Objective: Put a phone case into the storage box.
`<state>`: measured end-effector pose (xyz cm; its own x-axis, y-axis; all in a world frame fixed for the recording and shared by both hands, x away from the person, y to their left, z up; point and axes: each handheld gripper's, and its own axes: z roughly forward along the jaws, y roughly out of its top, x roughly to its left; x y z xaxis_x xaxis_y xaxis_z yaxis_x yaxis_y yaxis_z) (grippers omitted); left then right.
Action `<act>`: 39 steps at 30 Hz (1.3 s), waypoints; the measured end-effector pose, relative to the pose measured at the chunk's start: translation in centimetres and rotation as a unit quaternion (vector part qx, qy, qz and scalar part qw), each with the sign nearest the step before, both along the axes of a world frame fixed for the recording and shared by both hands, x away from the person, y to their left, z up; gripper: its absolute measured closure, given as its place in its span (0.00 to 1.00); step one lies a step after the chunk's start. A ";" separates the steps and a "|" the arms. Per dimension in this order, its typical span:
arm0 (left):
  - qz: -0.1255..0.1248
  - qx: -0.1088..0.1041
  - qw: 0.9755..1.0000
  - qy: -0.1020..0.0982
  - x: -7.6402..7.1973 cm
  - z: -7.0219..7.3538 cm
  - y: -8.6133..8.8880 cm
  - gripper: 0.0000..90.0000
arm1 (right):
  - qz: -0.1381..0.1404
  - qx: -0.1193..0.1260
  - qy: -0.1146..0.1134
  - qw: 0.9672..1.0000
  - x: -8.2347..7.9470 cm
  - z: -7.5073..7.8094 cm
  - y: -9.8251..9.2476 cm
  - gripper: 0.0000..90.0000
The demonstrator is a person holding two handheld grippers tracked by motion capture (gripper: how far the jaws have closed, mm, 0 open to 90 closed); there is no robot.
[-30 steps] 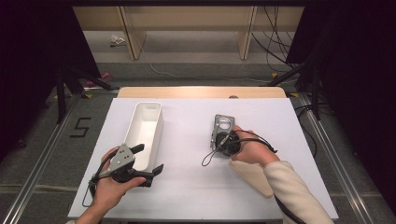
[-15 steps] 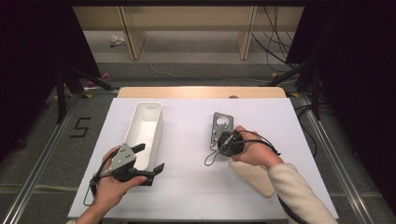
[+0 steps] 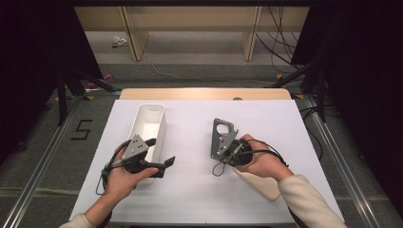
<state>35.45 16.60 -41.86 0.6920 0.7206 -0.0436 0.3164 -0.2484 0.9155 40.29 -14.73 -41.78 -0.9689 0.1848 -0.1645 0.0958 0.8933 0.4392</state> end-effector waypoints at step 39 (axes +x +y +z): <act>-0.009 0.064 0.993 0.100 9.1 3.2 -11.5 0.20 | 0.024 0.047 -0.013 0.999 -4.1 1.3 0.1 0.99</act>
<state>44.57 5.10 -38.64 0.6910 0.7171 -0.0906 0.4839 -0.3660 0.7949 36.21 -14.65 -40.44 -0.9726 0.1544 -0.1737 0.0418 0.8514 0.5229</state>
